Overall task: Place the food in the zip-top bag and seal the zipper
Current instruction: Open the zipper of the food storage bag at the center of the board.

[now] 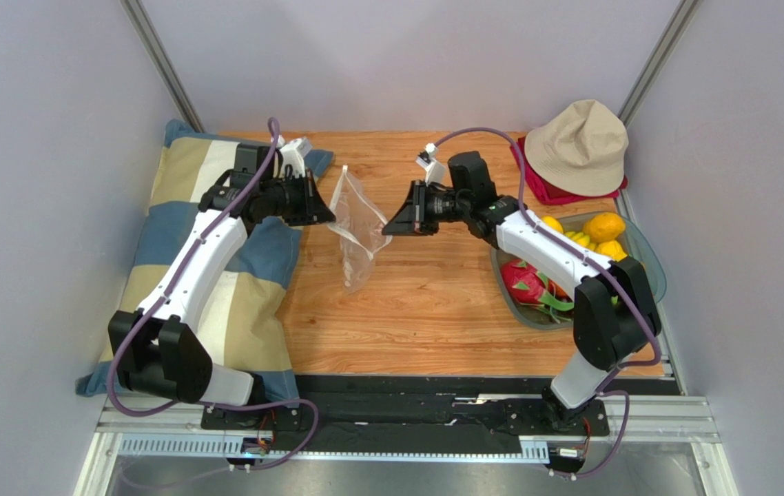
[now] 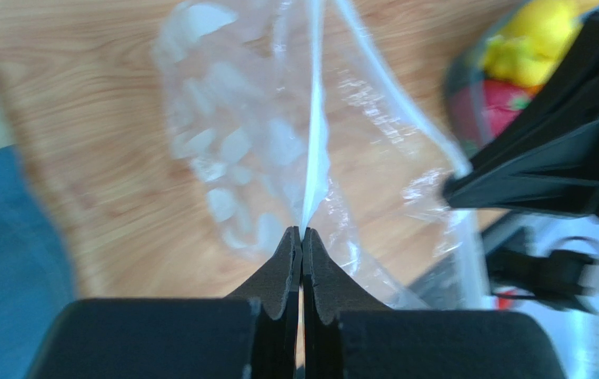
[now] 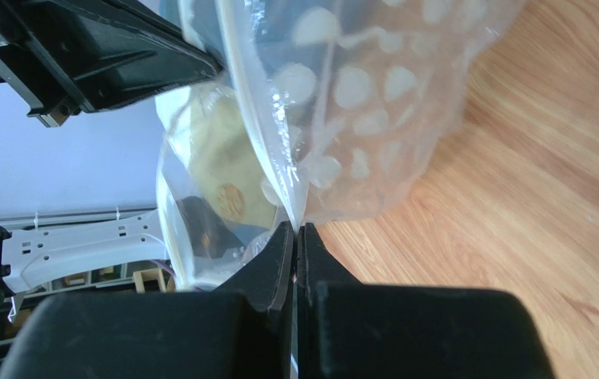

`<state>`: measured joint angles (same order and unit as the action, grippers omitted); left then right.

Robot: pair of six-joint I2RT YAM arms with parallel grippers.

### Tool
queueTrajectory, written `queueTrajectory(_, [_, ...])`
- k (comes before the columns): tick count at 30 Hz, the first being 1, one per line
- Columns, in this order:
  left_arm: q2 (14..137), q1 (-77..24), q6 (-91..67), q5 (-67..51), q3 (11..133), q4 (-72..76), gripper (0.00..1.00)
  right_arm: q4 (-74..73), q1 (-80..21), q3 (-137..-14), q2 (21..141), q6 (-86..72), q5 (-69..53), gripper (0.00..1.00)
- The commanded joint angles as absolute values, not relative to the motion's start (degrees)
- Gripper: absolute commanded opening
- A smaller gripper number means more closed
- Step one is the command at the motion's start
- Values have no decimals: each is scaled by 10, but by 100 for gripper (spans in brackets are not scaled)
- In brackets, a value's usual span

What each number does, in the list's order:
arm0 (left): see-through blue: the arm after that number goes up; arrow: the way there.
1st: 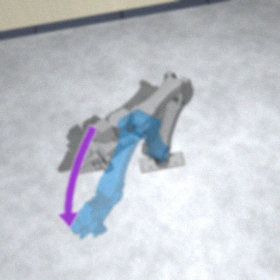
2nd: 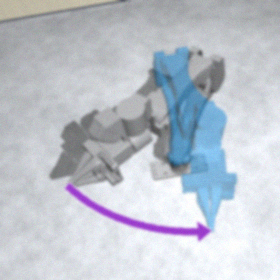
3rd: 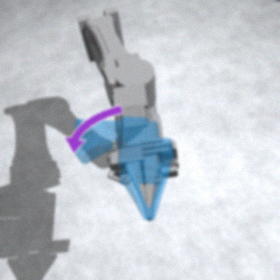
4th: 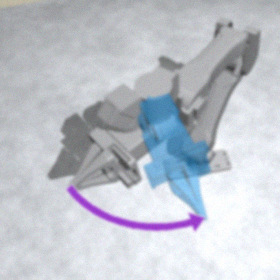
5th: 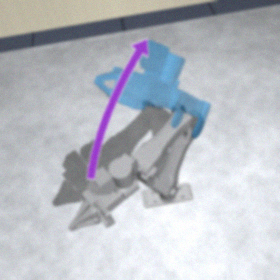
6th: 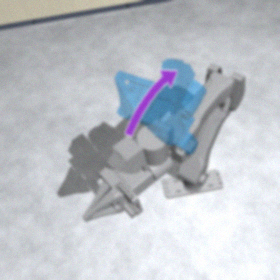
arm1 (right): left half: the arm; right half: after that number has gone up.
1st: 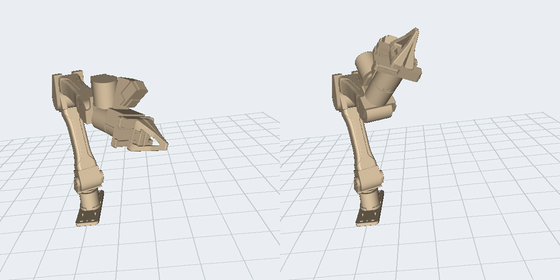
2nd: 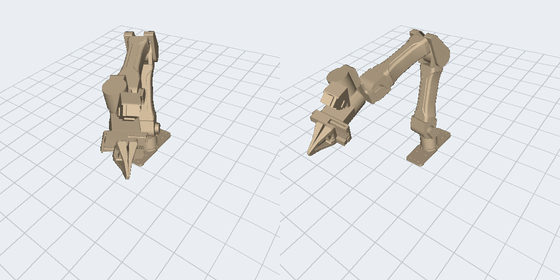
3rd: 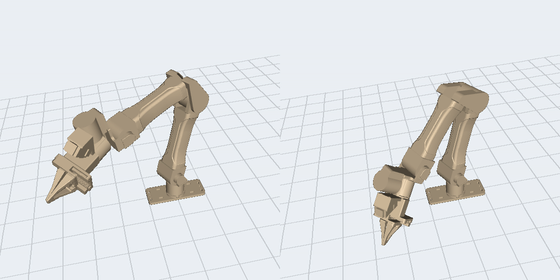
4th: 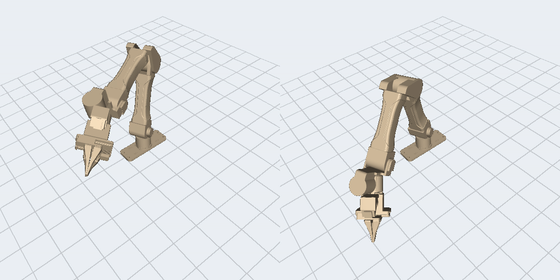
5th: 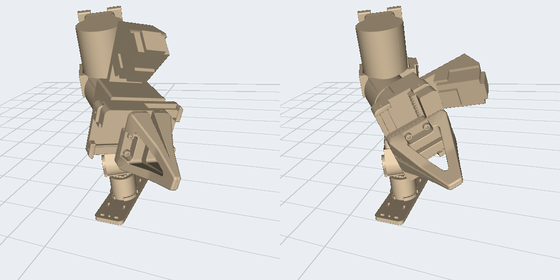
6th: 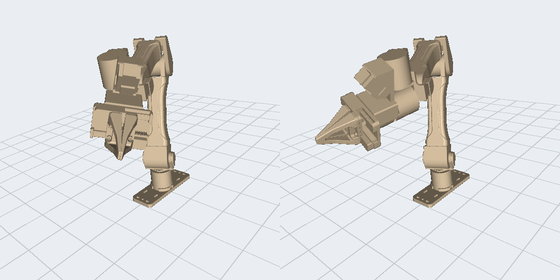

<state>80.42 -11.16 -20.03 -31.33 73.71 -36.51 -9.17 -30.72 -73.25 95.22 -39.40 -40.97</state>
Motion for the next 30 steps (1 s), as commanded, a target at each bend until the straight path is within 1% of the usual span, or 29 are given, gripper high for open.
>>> queueTrajectory(1, [770, -148, -85, -149, 763, -428, 0, -89, -266, -689, 909, -385, -448, 0])
queueTrajectory(3, [766, -200, -56, -120, 775, -433, 0, -114, -253, -693, 906, -360, -446, 7])
queueTrajectory(4, [769, -220, -52, -117, 780, -435, 0, -136, -252, -698, 906, -342, -445, 16])
queueTrajectory(5, [773, -261, -49, -118, 784, -434, 0, -141, -252, -705, 905, -338, -446, 22])
queueTrajectory(6, [777, -275, -54, -120, 796, -436, 0, -142, -255, -714, 906, -334, -446, 27])
queueTrajectory(7, [792, -290, -61, -120, 804, -439, 0, -150, -255, -722, 905, -332, -446, 38])
queueTrajectory(9, [811, -306, -88, -141, 832, -447, 0, -170, -258, -750, 904, -306, -429, 49])
queueTrajectory(10, [830, -306, -97, -150, 842, -449, 0, -198, -259, -758, 902, -291, -420, 61])
queueTrajectory(11, [840, -307, -105, -159, 852, -453, 0, -212, -261, -765, 895, -266, -411, 66])
queueTrajectory(13, [866, -306, -120, -165, 881, -463, 0, -238, -264, -777, 885, -238, -374, 71])
queueTrajectory(15, [878, -306, -129, -176, 901, -465, 0, -262, -273, -781, 876, -198, -335, 72])
queueTrajectory(19, [900, -306, -148, -178, 918, -466, 0, -306, -297, -796, 881, -152, -297, 67])
queueTrajectory(23, [915, -306, -160, -180, 923, -468, 0, -314, -314, -788, 885, -145, -279, 67])
queueTrajectory(26, [916, -306, -170, -187, 920, -464, 0, -311, -316, -791, 908, -146, -264, 62])
queueTrajectory(30, [912, -294, -185, -217, 910, -455, 0, -289, -316, -795, 943, -165, -262, 61])
